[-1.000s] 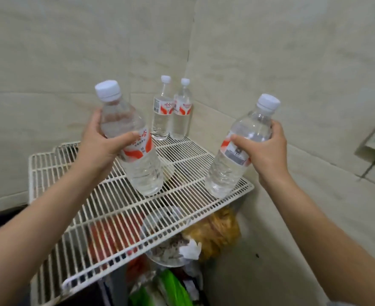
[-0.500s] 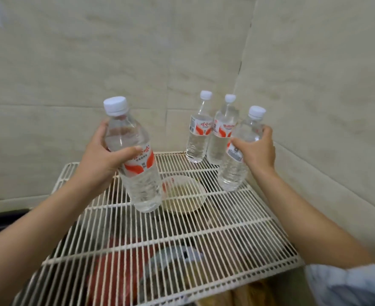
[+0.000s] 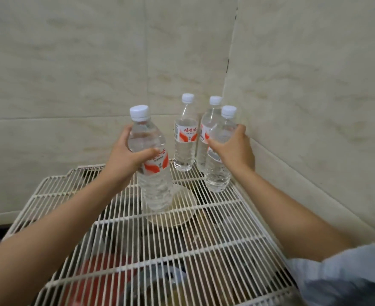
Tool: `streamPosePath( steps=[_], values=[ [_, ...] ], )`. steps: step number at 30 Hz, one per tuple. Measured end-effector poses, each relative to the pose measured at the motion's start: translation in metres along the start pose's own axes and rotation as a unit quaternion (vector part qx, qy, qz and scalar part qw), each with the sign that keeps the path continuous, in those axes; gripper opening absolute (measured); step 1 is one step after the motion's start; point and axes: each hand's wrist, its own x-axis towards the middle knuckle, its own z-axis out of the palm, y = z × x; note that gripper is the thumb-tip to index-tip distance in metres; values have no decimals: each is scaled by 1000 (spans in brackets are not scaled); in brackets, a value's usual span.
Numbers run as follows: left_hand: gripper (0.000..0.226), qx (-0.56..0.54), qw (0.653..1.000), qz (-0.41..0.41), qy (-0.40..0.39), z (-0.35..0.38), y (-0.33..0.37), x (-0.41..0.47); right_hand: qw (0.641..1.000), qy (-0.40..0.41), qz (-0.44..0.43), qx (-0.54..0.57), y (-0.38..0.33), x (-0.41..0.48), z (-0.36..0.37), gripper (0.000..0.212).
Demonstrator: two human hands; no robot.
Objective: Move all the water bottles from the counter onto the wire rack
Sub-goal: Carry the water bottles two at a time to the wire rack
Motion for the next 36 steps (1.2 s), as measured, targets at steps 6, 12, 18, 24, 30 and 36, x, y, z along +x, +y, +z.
streamPosePath(
  steps=[6,12,18,24,30,36],
  values=[
    [64,25,997,-13,-75,42,-9,37,1000,-12,-8,22,13,-8,-4,95],
    [57,74,992,17,-96,65,-16,62,1000,-13,-9,-4,12,-10,-2,95],
    [62,90,988,24,-124,72,-20,73,1000,-5,-13,3,16,-7,-1,96],
    [74,78,984,35,-157,71,-28,78,1000,-2,-20,-15,15,-6,0,95],
    [63,76,983,44,-164,68,-30,69,1000,-8,-8,-9,12,-9,0,97],
    [86,133,983,33,-122,59,-40,43,998,-18,-19,53,24,-27,-4,105]
  ],
)
